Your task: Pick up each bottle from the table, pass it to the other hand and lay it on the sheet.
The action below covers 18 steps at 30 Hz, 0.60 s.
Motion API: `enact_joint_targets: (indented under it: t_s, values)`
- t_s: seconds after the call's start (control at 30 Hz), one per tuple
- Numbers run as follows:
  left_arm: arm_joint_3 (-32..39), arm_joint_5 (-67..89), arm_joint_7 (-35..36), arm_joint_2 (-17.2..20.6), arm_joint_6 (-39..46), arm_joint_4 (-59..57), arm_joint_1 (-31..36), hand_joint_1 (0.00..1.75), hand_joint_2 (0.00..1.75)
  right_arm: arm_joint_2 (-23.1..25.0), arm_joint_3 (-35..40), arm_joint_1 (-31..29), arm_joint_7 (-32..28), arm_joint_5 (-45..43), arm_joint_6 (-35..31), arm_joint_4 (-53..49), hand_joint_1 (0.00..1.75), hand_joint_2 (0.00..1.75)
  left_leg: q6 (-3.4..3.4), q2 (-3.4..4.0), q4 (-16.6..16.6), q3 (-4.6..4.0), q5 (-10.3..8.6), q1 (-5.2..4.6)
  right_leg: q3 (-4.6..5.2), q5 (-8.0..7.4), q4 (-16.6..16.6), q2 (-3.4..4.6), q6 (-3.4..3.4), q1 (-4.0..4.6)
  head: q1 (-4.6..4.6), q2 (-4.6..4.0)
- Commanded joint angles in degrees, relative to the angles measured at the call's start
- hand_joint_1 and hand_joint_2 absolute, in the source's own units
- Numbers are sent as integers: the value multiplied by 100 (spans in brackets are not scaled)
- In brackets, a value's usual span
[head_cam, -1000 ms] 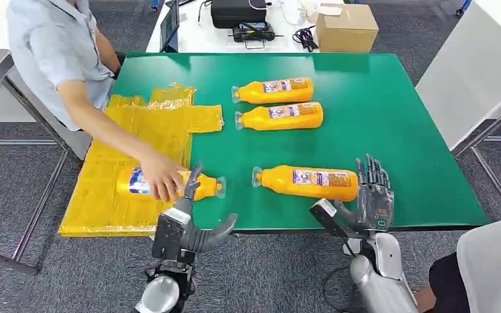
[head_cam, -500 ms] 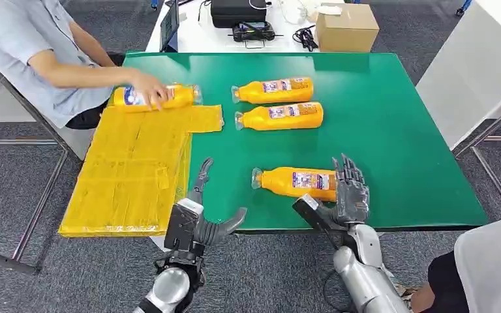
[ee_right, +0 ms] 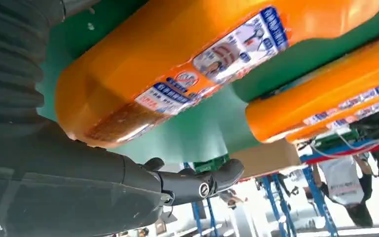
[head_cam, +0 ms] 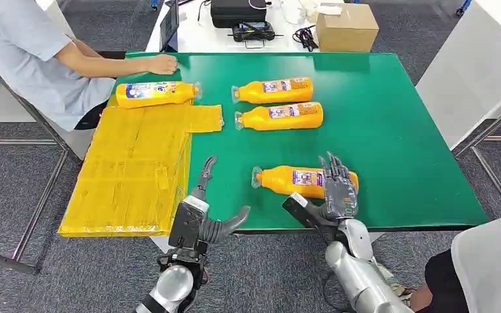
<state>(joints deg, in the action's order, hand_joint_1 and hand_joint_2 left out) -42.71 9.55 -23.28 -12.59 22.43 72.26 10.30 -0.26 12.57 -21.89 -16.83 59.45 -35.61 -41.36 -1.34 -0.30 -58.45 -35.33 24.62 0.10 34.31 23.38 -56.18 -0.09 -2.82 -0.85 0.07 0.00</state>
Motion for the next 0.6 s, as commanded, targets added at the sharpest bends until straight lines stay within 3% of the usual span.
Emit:
enact_joint_targets:
  t_s: [0.03, 0.43, 0.6]
  values:
    - [-232, -20, 46, 109, -30, -337, 297, 0, 175, -19, 269, -450, 110, -6, 99, 699, 0, 175, 7, 7, 3, 26, 8, 1, -23, 6, 2, 5, 11, 2, 0, 0]
    - [-243, 14, 238, 149, -134, -189, 261, 0, 175, -300, 393, -829, 1001, 338, 716, 1197, 0, 175, 6, 3, 4, 27, 7, -1, -26, 7, 3, 2, 11, 0, 0, 0]
    - [-227, 24, 279, 156, -161, -179, 248, 0, 175, -306, 306, -911, 1027, 267, 868, 1301, 0, 175, 4, 1, 2, 13, 2, 0, -12, 2, 3, 0, 6, 0, 2, 0]
